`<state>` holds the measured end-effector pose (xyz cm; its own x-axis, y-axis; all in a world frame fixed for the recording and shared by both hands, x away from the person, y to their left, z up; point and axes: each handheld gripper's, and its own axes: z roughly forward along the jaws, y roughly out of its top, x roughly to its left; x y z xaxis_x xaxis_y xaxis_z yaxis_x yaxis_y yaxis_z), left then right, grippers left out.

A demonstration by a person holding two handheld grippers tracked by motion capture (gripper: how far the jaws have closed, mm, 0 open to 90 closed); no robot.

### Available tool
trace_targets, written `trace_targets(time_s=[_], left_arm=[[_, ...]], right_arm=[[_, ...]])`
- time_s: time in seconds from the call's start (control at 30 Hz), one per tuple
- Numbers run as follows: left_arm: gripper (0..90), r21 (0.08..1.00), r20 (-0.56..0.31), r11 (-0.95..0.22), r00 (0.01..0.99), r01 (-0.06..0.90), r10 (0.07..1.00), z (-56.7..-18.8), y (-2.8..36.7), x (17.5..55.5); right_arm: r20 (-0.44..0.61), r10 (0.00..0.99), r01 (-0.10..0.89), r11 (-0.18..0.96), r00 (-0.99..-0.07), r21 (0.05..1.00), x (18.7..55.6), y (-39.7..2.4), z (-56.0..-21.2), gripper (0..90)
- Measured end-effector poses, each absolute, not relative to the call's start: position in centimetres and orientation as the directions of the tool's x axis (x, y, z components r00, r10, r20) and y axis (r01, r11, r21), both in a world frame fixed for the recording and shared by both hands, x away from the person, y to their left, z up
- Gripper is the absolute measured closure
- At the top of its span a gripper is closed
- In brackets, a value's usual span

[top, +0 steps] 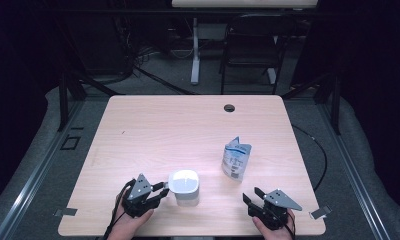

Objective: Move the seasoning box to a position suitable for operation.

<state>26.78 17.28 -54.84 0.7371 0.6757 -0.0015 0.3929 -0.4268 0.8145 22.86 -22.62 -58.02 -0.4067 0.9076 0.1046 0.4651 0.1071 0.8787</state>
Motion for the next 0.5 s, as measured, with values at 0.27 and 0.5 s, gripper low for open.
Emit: trace_targets(time_s=[0.27, 0.5], left_arm=[[69.8, 0.819, -0.015, -0.409, 0.728, 0.402, 0.685, -54.87, 17.51, 26.85], [69.3, 0.822, -0.025, -0.400, 0.727, 0.405, 0.686, -54.83, 17.73, 26.74]], right_arm=[[0.104, 0.907, 0.473, 0.113, -0.409, 0.874, 22.96, -22.57, -58.13, 47.5], [0.100, 0.903, 0.470, 0.121, -0.418, 0.875, 22.98, -22.34, -58.12, 46.5]])
